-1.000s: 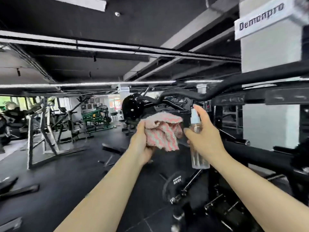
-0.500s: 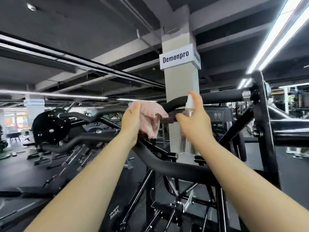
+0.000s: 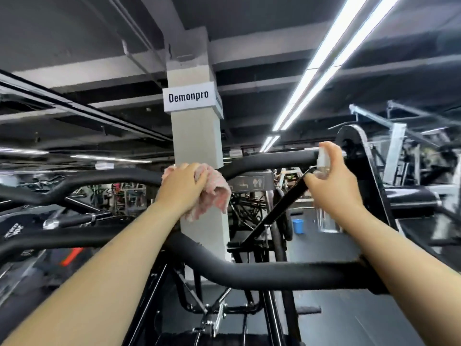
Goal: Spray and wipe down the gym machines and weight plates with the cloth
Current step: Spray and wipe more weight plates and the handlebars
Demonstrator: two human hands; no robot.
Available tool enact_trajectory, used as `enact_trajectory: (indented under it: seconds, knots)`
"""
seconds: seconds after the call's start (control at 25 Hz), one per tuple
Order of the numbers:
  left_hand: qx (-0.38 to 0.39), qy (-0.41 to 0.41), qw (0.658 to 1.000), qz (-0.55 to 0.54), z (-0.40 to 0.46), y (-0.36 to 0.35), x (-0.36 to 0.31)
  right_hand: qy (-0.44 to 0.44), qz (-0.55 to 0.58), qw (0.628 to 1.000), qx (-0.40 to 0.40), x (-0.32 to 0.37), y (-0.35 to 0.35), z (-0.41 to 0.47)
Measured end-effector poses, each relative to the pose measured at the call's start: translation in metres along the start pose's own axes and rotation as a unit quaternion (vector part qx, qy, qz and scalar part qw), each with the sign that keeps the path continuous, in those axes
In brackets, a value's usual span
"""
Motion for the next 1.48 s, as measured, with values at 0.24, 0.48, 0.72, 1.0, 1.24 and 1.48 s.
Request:
enact_trajectory:
  seconds: [0.24, 0.48, 0.72, 1.0, 1.24, 1.48]
  knots:
    - [0.018, -0.050, 0.997, -0.050, -0.004, 0.005, 0.004, 0.003, -0.047, 0.999, 0.003, 0.016, 0.004, -0.008]
    - [-0.047, -0.013, 0.976, -0.213, -0.025, 0.031, 0.018, 0.012, -0.026, 0.997, 0.066, 0.050, -0.030, -0.021]
    - [-0.085, 0.132, 0.892, -0.424, -0.042, 0.060, 0.060, 0.034, -0.070, 0.990, 0.121, 0.076, -0.056, -0.036]
    - [-0.147, 0.258, 0.716, -0.631, -0.112, 0.055, 0.082, 0.061, 0.001, 0.976, 0.210, 0.115, -0.096, -0.054]
    - [-0.177, 0.307, 0.677, -0.645, -0.175, 0.065, 0.077, 0.093, -0.024, 0.955, 0.281, 0.130, -0.113, -0.093]
    - [-0.188, 0.356, 0.651, -0.643, -0.236, 0.072, 0.050, 0.160, -0.124, 0.926, 0.320, 0.117, -0.090, -0.129]
Point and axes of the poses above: each hand's wrist, its own z-axis towards the middle knuckle, its own y-axis out of the back of the hand, x = y × z, the point moved 2 cm from there along z, towards the middle knuckle, and after that the axes turned 4 degrees about y, right-handed, at the moved point
